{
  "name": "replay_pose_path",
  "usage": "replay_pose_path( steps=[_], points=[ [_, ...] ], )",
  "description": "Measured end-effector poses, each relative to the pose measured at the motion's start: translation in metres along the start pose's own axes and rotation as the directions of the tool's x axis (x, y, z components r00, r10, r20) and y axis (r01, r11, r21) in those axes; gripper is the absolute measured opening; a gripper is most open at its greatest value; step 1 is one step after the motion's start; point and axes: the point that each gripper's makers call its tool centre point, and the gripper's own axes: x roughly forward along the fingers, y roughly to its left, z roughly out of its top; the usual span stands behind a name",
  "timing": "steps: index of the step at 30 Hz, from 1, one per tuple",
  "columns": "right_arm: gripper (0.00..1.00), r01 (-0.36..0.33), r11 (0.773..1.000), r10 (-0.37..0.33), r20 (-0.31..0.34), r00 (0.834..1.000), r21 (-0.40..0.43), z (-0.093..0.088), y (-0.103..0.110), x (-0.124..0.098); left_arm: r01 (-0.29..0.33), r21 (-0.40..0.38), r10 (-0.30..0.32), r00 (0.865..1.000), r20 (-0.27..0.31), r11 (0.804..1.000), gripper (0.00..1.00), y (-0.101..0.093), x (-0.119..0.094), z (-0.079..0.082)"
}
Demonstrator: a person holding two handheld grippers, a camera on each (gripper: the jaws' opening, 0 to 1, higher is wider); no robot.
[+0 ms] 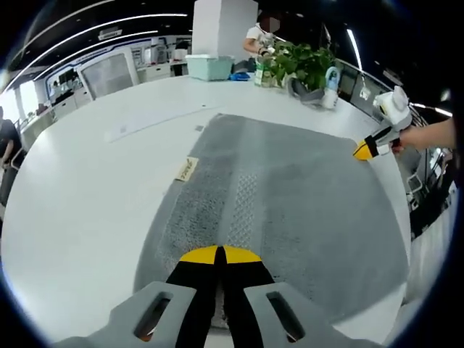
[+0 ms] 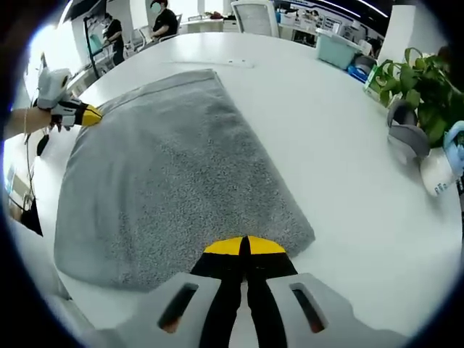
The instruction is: Fold the towel on the table until its edges align and the towel forms a compact rectangular stack.
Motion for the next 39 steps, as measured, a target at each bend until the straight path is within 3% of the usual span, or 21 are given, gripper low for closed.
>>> replay_pose_path(
  steps=[39],
  points=[
    [0.0, -0.011, 0.992, 0.008, 0.028, 1.0, 0.128, -0.021, 0.022, -0.014, -0.001, 0.081, 0.001, 1.0, -0.004, 0.997, 0.01, 0.02, 0.033, 0.035]
  ],
)
